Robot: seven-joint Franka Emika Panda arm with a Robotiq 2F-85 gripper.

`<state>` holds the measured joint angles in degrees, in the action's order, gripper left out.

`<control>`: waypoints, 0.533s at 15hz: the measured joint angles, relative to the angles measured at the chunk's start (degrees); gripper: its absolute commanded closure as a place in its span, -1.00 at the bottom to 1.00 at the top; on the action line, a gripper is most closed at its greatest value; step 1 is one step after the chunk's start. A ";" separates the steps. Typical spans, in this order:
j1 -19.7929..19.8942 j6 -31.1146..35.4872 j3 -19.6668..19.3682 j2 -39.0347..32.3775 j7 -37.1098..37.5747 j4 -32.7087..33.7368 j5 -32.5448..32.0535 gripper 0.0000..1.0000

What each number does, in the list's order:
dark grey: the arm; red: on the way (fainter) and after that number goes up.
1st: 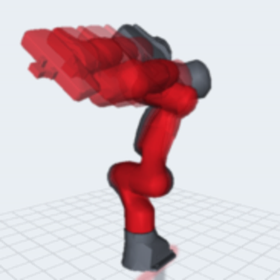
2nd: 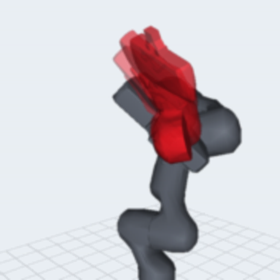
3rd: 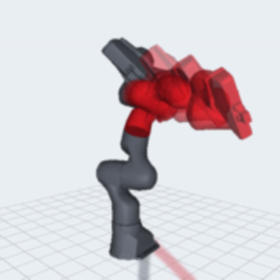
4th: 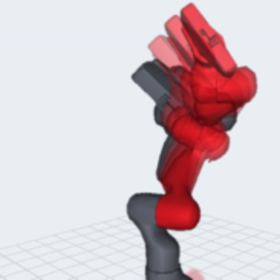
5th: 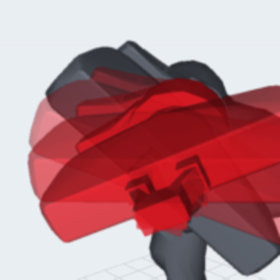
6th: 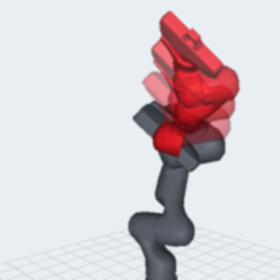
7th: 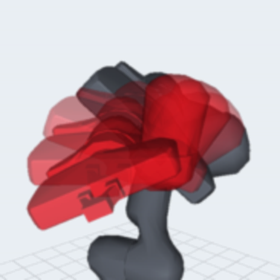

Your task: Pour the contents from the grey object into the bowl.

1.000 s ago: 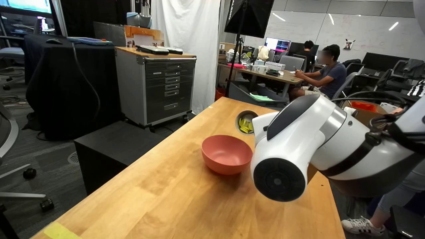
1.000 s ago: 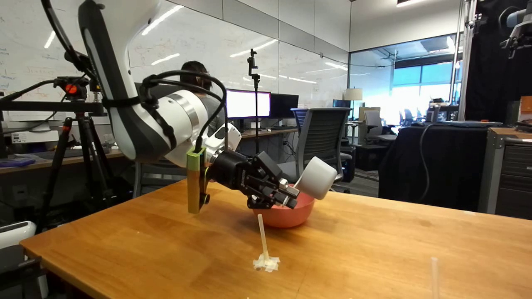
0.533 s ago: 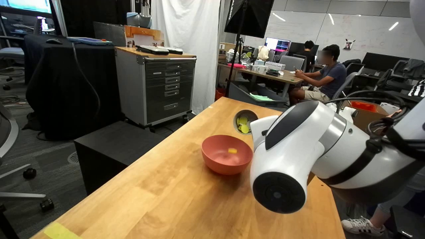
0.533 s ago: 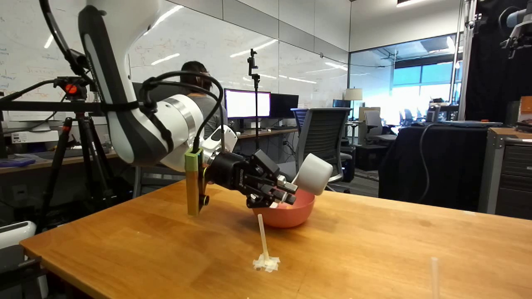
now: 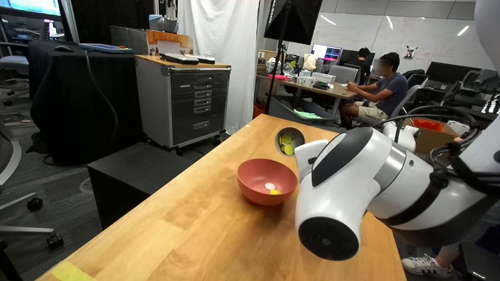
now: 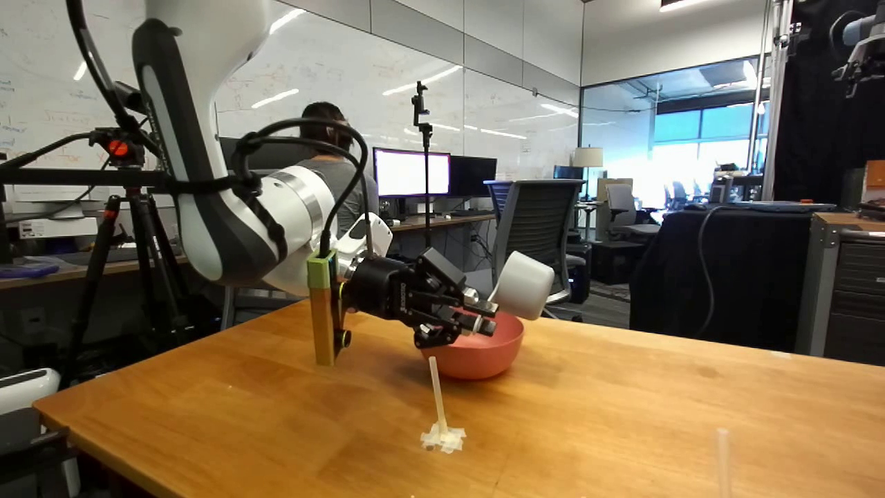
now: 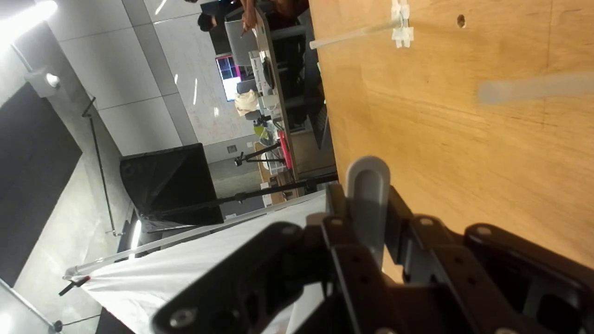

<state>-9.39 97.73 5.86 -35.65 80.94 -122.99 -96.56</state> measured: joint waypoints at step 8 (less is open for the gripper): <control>0.00 -3.47 0.13 -1.34 0.68 0.00 -1.28 0.89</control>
<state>-9.40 94.27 5.98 -36.99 81.62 -123.00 -97.84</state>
